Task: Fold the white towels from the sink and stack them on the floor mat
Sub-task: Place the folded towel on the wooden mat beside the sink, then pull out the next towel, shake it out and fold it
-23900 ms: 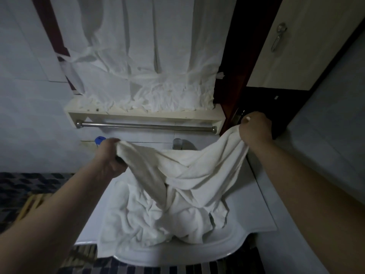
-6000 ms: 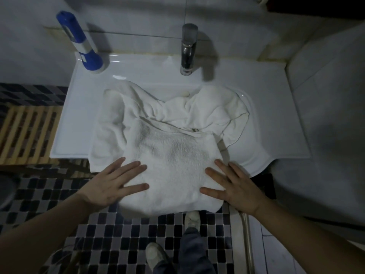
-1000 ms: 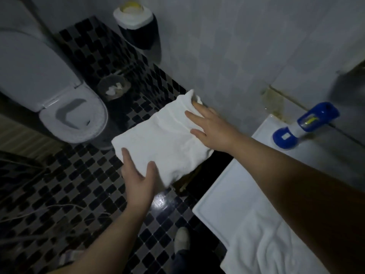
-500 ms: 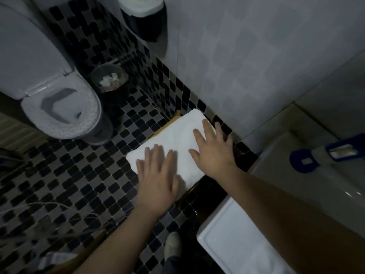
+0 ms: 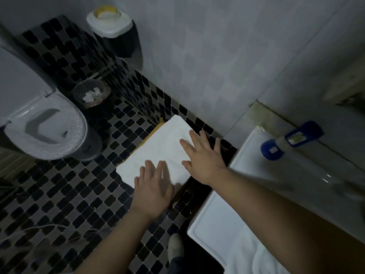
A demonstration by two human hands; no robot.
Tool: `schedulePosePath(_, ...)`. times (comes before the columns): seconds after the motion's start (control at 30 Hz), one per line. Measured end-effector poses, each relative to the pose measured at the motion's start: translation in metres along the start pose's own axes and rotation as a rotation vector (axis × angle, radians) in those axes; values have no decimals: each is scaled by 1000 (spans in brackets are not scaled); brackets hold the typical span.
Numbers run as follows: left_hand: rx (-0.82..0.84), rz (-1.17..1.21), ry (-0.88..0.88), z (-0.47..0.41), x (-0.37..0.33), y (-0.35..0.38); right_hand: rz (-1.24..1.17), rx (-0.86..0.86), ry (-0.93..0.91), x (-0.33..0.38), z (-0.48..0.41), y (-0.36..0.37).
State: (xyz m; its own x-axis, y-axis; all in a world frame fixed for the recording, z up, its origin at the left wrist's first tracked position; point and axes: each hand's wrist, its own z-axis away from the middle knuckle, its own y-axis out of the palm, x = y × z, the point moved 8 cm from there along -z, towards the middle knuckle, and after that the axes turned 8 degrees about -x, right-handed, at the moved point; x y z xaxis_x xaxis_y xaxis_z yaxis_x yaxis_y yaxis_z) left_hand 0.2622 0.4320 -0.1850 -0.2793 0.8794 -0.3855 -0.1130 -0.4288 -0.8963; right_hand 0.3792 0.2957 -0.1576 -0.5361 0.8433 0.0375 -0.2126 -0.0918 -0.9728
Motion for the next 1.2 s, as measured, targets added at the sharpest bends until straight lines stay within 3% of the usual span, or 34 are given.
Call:
schedulePosePath(0.2, -133, 240, 99, 13, -74, -19, -29, -170, 24, -29, 56, -38)
schedulePosePath(0.3, -122, 287, 187, 26, -124, -19, -43, -214, 94, -59, 102, -45)
schedulePosePath(0.43, -125, 193, 337, 55, -191, -11, -65, -281, 202, -107, 178, -44)
schedulePosePath(0.73, -66, 104, 372, 133, -270, 37, -128, -265, 324, -177, 344, -2)
schedulePosePath(0.87, 7, -55, 361, 174, -289, 80, -138, -166, 391, -207, 424, 35)
schedulePosePath(0.97, 117, -218, 218, 203, -285, 108, -120, -88, 477, -231, 480, 66)
schedulePosePath(1.2, 63, -239, -48, 232, -254, 107, -117, 0, 686, -274, 570, 104)
